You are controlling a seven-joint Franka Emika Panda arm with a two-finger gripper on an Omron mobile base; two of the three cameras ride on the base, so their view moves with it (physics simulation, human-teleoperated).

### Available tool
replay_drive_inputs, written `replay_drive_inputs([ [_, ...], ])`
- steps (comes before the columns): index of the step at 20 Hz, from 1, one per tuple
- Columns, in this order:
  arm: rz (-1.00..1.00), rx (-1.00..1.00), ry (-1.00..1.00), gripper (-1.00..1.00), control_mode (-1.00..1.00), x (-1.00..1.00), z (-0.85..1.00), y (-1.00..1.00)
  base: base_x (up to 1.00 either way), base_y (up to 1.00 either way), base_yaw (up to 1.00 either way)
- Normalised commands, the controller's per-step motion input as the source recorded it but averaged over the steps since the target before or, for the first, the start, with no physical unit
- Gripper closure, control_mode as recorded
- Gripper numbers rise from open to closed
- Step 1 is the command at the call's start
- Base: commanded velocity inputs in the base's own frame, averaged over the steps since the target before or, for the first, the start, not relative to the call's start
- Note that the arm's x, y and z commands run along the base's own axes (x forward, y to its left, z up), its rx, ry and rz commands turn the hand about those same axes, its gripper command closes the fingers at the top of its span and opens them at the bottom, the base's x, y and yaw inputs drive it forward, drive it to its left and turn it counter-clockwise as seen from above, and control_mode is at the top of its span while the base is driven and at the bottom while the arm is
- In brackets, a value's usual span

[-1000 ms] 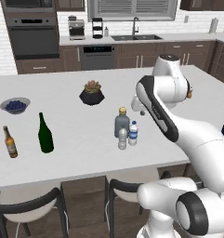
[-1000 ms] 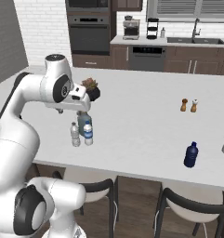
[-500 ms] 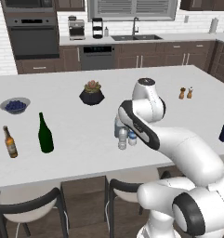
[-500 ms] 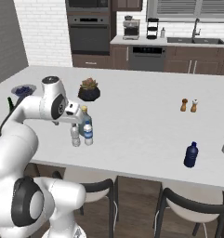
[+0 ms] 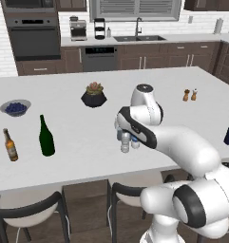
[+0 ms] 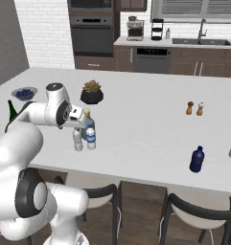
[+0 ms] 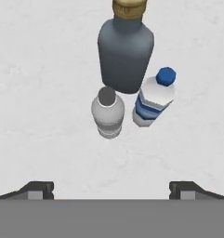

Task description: Move the plastic bottles in the middle to the plastics group, and the glass bottles in the middle to the glass group.

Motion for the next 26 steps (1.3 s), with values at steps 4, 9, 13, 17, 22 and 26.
replay_drive_inputs([
  [4, 0.00, 0.00, -0.03, -1.00, -1.00, 0.27, -0.14, 0.09, 0.00, 0.00, 0.00],
  [9, 0.00, 0.00, -0.05, -1.00, -1.00, 0.25, -0.32, 0.00, 0.00, 0.00, 0.00],
  [13, 0.00, 0.00, 0.00, -1.00, -1.00, 0.18, -0.34, 0.00, 0.00, 0.00, 0.00],
  [17, 0.00, 0.00, 0.00, -1.00, -1.00, 0.03, -0.19, 0.00, 0.00, 0.00, 0.00],
  [22, 0.00, 0.00, 0.00, -1.00, -1.00, 0.15, -0.18, 0.01, 0.00, 0.00, 0.00],
  [26, 0.00, 0.00, 0.00, -1.00, -1.00, 0.22, -0.06, 0.11, 0.00, 0.00, 0.00],
])
